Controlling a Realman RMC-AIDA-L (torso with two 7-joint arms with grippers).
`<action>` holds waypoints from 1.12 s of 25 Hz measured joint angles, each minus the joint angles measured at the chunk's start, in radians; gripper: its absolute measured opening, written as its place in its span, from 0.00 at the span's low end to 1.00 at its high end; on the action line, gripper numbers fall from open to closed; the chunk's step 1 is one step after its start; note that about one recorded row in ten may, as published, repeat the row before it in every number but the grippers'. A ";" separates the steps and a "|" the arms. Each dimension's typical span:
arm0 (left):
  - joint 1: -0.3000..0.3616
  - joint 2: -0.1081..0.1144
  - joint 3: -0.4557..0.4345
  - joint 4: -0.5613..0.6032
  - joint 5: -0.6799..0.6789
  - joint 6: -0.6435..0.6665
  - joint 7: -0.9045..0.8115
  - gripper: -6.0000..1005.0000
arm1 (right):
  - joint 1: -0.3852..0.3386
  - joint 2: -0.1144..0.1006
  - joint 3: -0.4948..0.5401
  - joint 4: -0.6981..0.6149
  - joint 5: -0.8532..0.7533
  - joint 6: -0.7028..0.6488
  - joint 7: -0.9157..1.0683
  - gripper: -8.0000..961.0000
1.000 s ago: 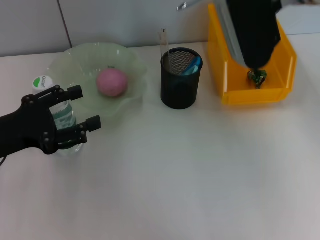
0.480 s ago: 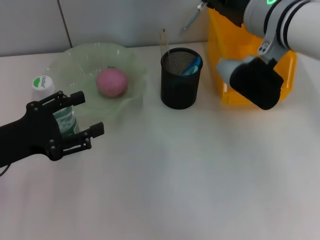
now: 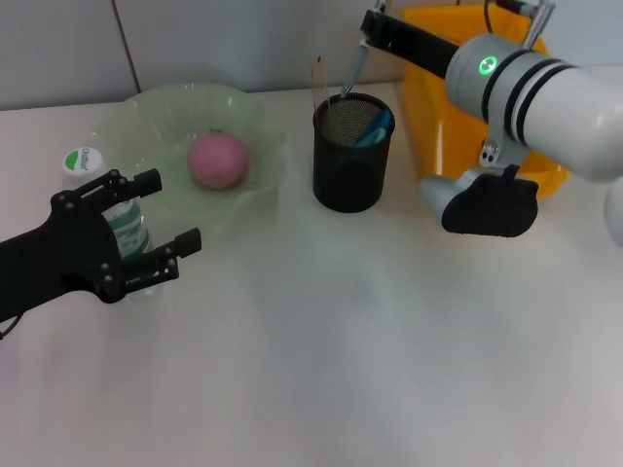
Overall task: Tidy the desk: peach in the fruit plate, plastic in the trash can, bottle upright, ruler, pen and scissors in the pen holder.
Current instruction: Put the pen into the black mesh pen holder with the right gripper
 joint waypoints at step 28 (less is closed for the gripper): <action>-0.028 0.000 0.000 -0.100 -0.065 -0.046 0.108 0.83 | -0.028 0.010 -0.071 0.177 0.001 0.282 -0.135 0.28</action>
